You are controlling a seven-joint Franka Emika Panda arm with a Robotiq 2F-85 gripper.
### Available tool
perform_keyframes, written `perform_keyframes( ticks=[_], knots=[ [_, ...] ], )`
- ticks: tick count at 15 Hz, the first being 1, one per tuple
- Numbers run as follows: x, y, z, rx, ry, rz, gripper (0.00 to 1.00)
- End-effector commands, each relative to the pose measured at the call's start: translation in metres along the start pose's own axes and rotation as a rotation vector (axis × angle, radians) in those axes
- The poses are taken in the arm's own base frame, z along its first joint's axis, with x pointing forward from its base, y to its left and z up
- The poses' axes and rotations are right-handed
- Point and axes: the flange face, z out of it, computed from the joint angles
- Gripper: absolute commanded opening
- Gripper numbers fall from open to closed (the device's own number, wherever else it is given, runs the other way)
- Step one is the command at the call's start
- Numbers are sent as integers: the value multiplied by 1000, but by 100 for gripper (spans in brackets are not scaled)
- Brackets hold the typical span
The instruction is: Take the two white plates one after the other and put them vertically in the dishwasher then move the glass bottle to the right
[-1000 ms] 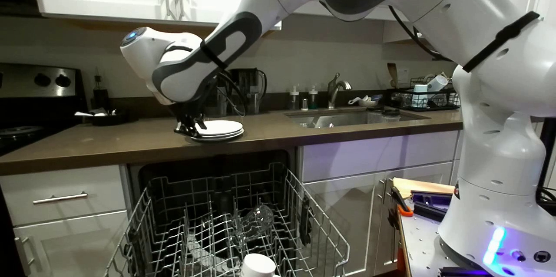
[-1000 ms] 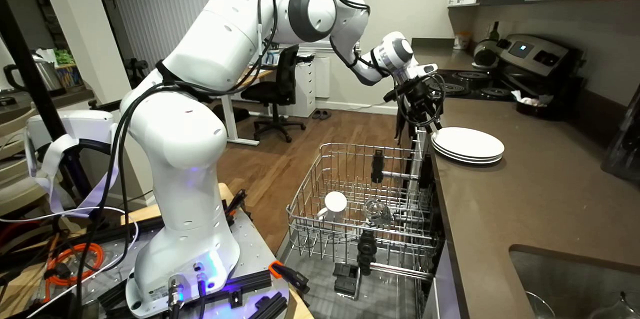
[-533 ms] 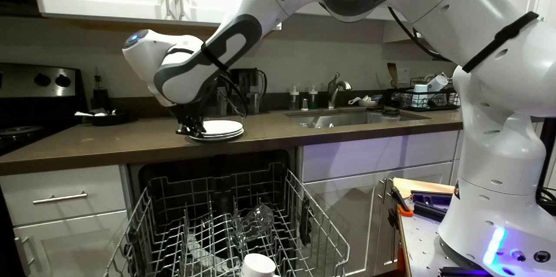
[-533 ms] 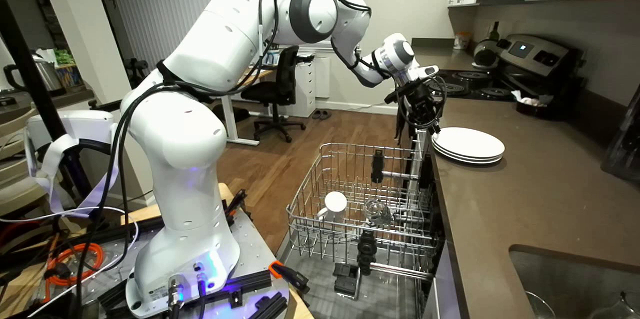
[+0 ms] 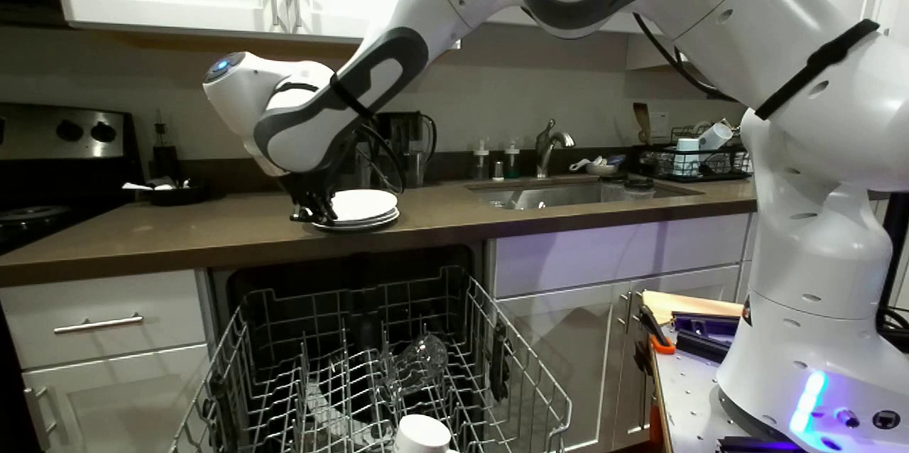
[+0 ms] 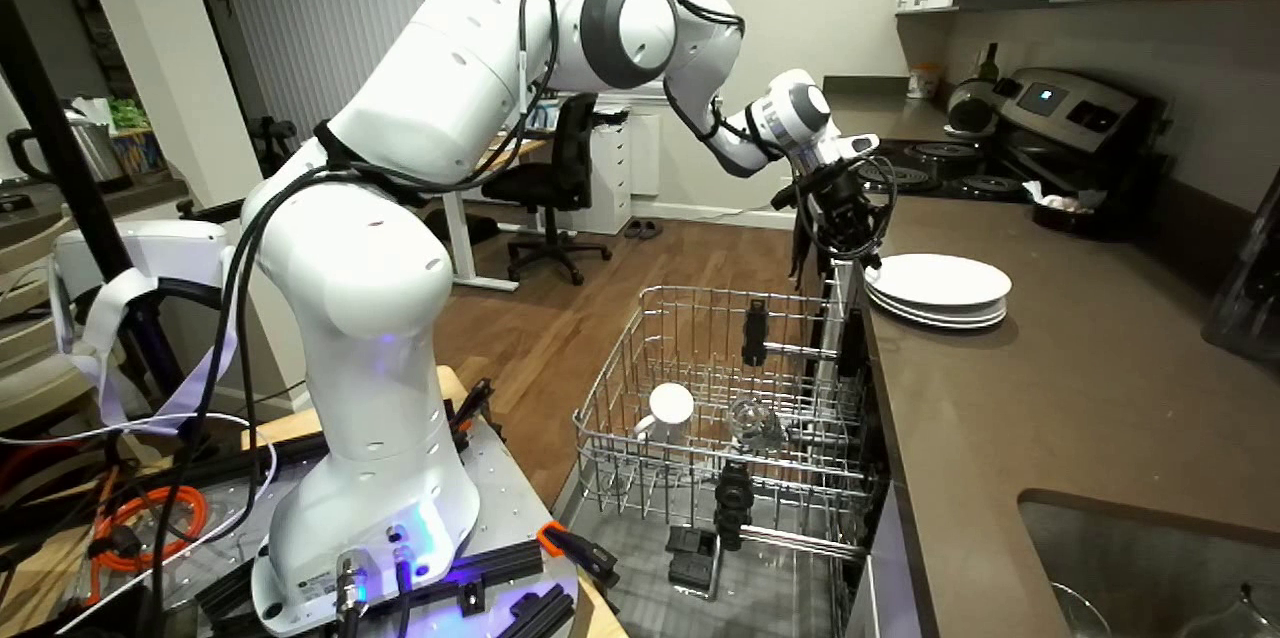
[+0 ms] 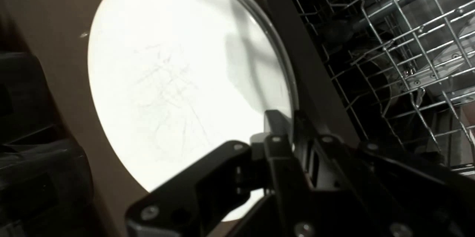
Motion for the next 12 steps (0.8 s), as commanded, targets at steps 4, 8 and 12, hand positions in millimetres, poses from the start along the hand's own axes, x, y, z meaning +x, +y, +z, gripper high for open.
perform_keyframes(
  ticks=[4,8,12],
  knots=[
    [7,9,-3,12,22,-23,3],
    [7,13,-6,6,25,-19,14],
    [8,14,-6,7,26,-16,14]
  ],
)
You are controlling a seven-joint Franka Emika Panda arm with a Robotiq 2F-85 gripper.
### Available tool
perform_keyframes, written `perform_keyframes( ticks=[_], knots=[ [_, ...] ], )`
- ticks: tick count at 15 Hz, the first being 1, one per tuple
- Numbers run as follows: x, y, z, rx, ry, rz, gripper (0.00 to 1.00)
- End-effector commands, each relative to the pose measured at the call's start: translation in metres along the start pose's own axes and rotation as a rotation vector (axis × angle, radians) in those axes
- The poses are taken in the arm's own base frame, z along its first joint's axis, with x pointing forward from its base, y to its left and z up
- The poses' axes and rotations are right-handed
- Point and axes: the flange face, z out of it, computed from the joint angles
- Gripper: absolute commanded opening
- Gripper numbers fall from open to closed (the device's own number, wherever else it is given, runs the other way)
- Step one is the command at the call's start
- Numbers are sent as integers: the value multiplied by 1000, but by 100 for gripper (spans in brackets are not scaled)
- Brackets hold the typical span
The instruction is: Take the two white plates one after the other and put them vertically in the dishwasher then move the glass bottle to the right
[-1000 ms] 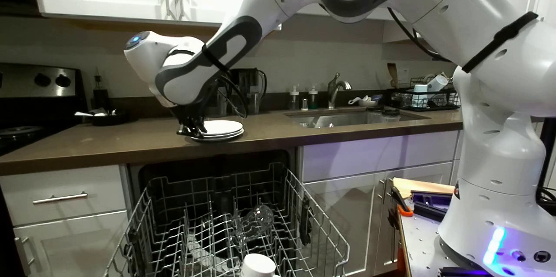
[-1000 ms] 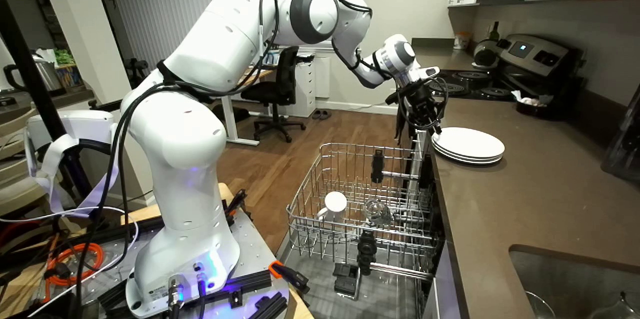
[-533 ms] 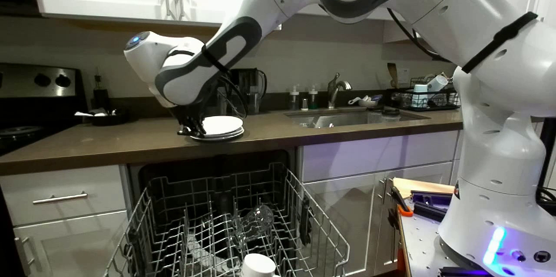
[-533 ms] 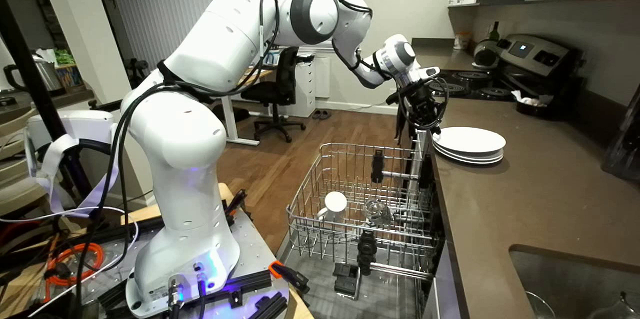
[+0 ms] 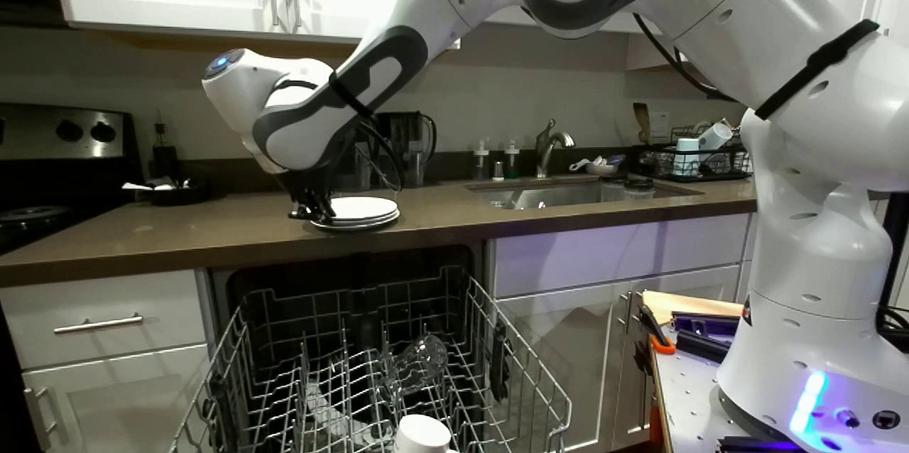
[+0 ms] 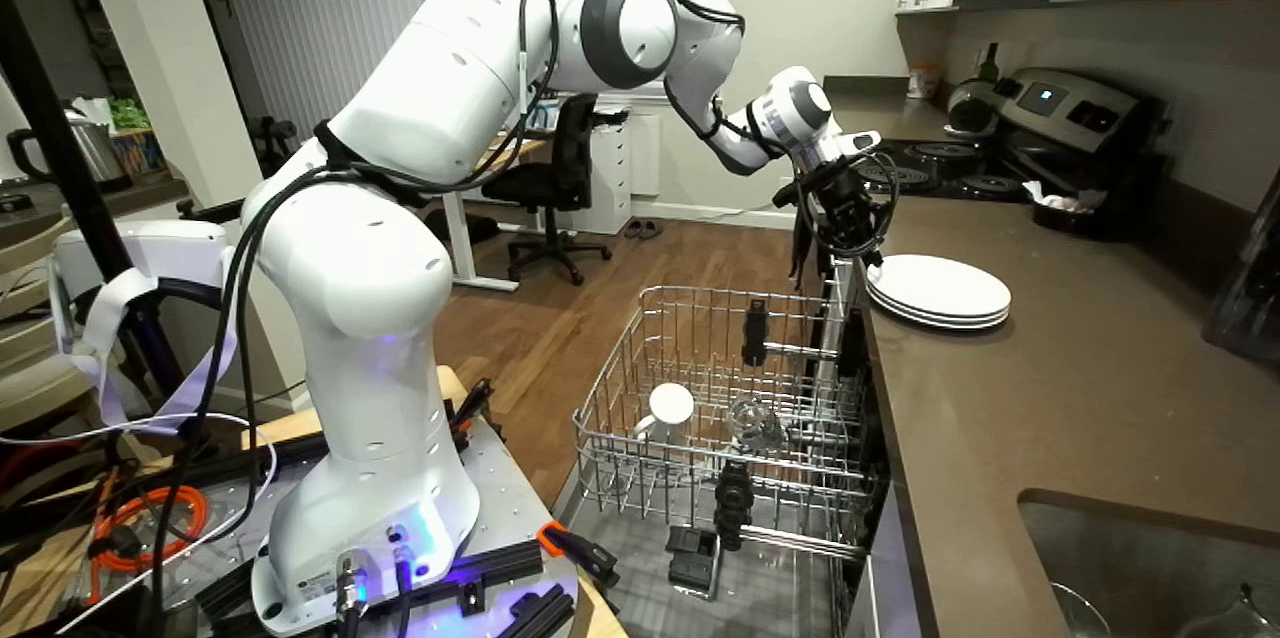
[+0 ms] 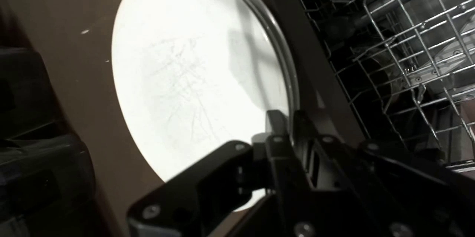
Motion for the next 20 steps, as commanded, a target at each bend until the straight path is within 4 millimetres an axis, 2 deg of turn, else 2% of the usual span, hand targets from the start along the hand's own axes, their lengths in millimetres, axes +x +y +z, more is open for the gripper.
perform_keyframes(
  ticks=[1,2,4,9,20],
  knots=[
    [6,11,-4,7,20,-13,10],
    [6,12,-4,8,21,-11,4],
    [6,12,-4,7,22,-11,0],
    [7,13,-10,13,31,-8,1],
    [8,0,-25,11,49,-26,1]
  ],
)
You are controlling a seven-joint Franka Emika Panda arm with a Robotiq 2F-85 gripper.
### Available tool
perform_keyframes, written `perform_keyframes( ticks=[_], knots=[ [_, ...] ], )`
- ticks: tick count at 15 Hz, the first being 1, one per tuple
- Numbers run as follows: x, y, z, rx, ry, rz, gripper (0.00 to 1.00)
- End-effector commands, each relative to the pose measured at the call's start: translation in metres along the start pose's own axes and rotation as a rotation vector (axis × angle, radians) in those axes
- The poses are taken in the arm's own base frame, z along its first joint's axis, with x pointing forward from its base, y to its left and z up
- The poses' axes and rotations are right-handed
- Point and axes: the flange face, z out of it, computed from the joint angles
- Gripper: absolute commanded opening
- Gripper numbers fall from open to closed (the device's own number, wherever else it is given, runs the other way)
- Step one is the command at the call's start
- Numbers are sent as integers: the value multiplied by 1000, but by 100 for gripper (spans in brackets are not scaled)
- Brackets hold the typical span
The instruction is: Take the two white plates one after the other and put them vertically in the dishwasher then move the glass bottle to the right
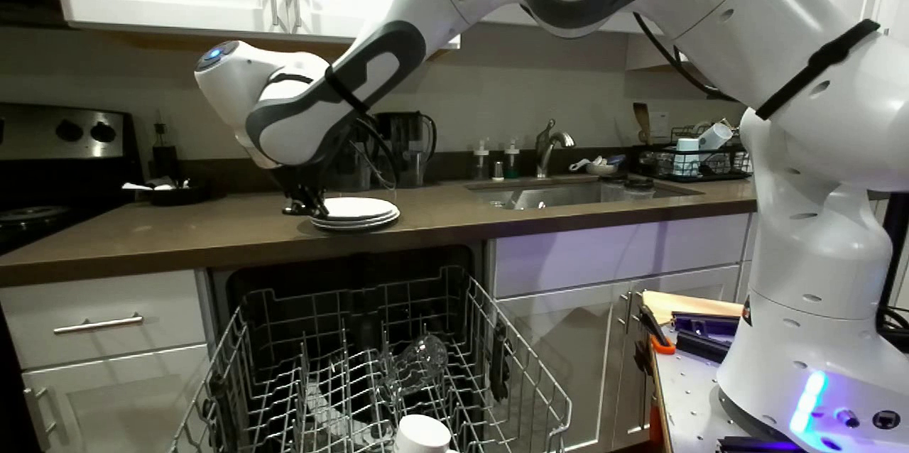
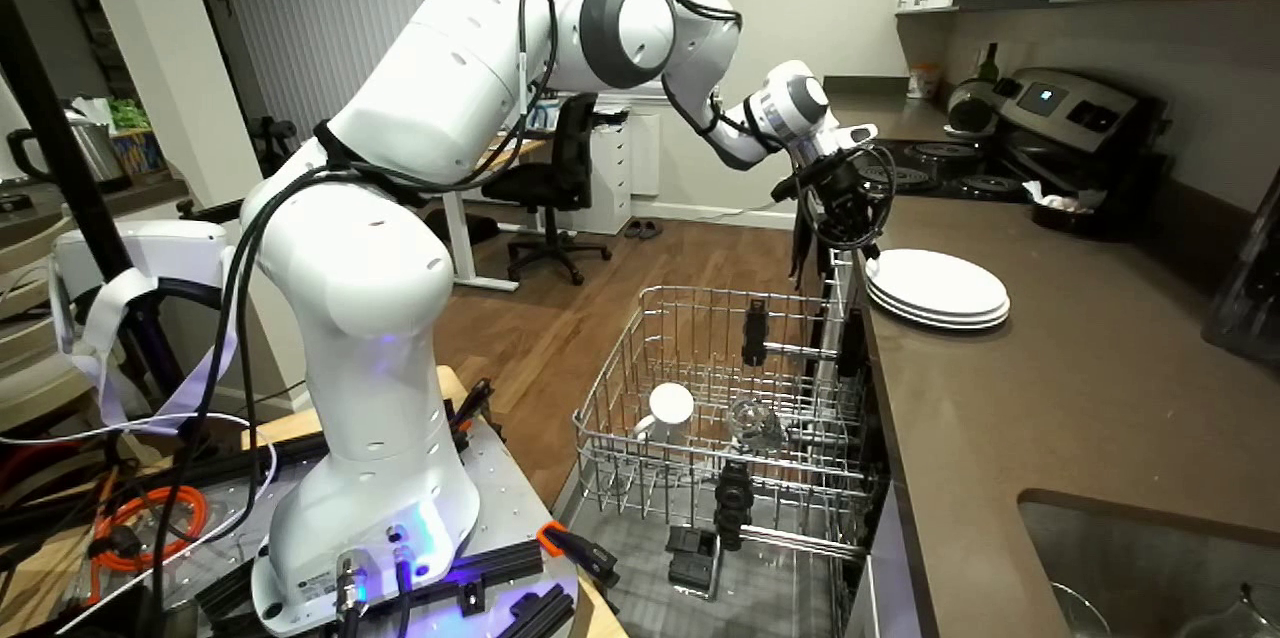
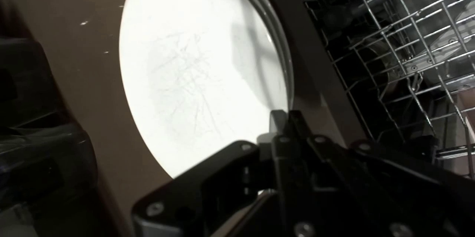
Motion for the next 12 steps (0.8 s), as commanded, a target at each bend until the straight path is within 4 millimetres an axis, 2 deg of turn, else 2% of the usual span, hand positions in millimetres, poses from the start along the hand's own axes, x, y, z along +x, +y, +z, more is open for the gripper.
perform_keyframes(
  ticks=[1,7,12],
  knots=[
    [4,1,-13,7,28,-30,1],
    [3,-4,-22,6,36,-36,1],
    [3,-10,-20,21,34,-38,1]
  ],
)
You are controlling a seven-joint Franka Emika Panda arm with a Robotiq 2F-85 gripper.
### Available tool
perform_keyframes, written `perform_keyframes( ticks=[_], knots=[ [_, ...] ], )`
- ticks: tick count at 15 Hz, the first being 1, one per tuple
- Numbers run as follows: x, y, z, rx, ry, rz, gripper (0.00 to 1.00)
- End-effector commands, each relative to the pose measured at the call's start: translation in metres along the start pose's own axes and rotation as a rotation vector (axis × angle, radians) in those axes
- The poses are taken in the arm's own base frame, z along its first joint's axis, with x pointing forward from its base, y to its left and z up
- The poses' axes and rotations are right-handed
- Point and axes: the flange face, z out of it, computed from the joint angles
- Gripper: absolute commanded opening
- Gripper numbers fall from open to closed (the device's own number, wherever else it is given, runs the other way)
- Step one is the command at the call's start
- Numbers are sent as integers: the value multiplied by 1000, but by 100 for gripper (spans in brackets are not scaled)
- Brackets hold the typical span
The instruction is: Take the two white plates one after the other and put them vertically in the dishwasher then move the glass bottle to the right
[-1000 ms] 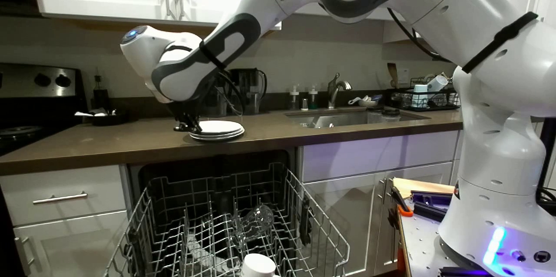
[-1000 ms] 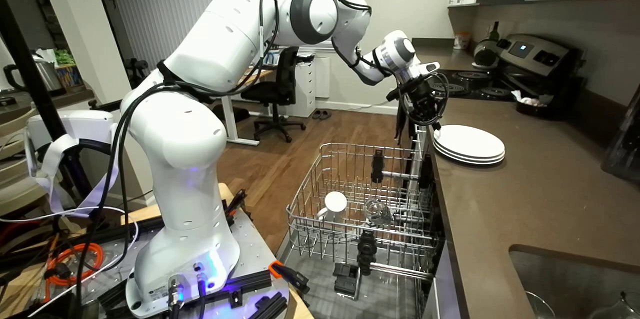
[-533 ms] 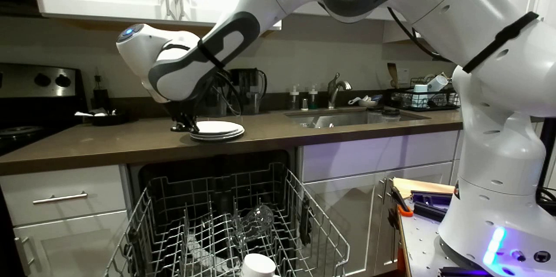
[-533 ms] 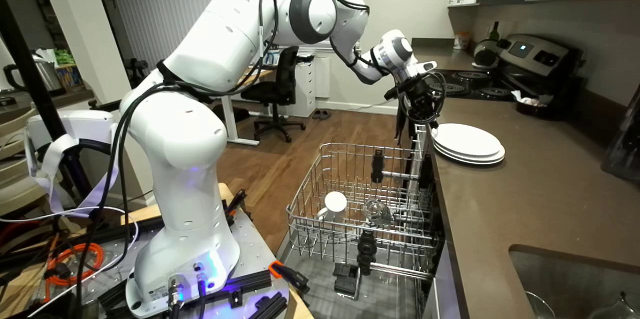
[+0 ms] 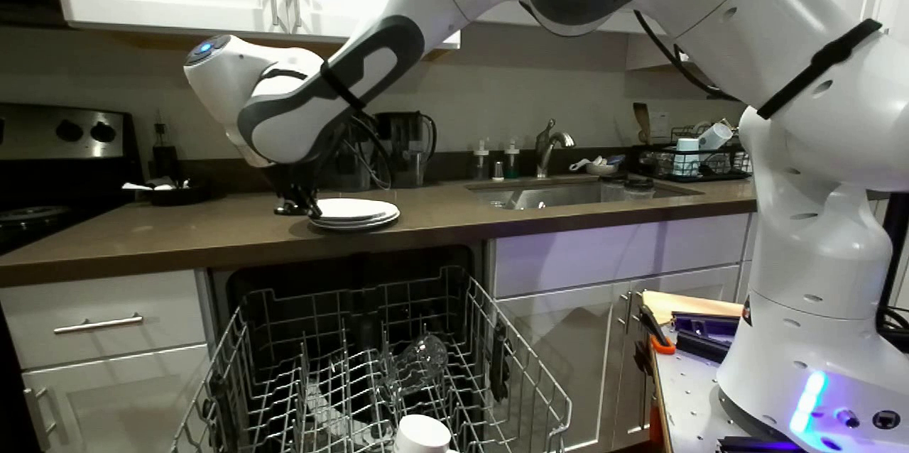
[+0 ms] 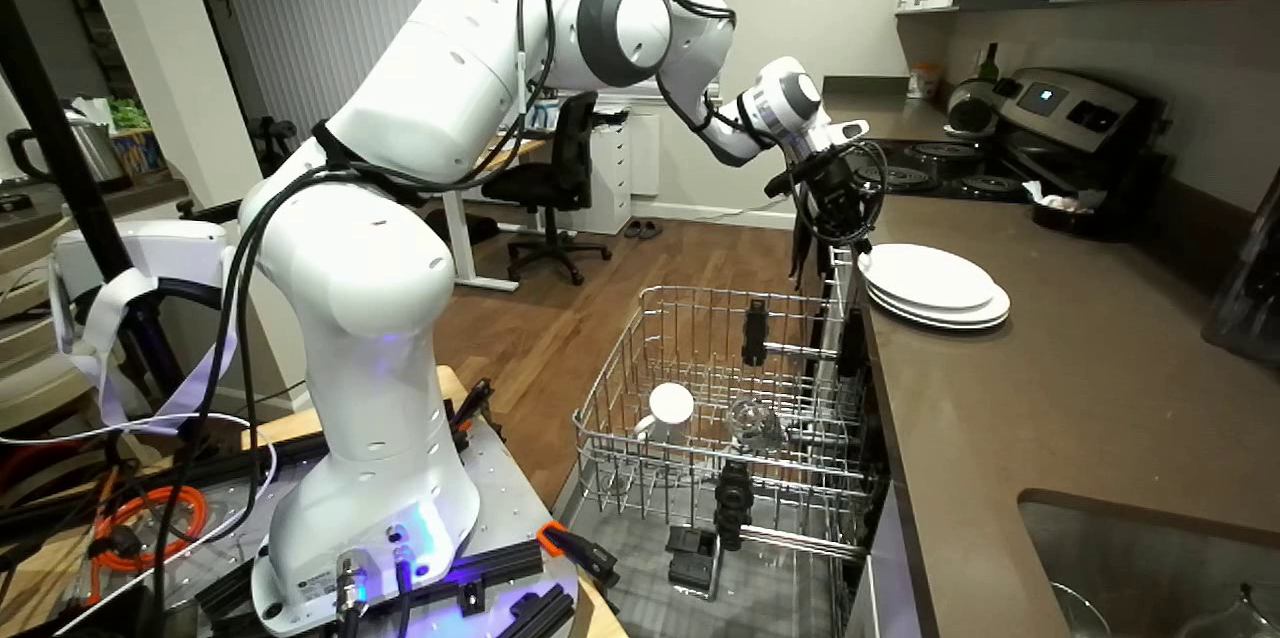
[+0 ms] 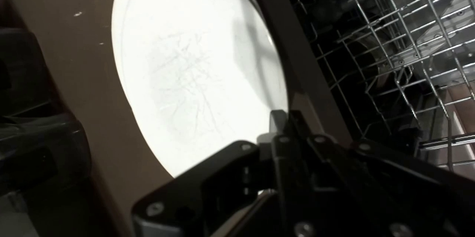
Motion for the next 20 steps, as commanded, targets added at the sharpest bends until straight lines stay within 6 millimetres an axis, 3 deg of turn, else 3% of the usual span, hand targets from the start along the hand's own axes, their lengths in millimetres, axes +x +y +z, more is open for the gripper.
perform_keyframes(
  ticks=[1,2,4,5,7,10,13,15,16,19,20],
  knots=[
    [2,-1,-7,14,16,-26,1],
    [2,-2,-5,14,14,-26,1],
    [3,-3,-5,12,13,-27,17],
    [3,-4,-5,12,15,-28,31],
    [3,-7,-7,15,19,-33,42],
    [5,-11,-9,5,27,-40,40],
    [5,-14,-7,-20,29,-49,22],
    [5,-13,-4,-36,29,-53,21],
    [5,-13,-3,-44,29,-54,25],
    [5,-10,-2,-71,33,-61,48],
    [5,-9,-2,-71,33,-62,50]
  ],
)
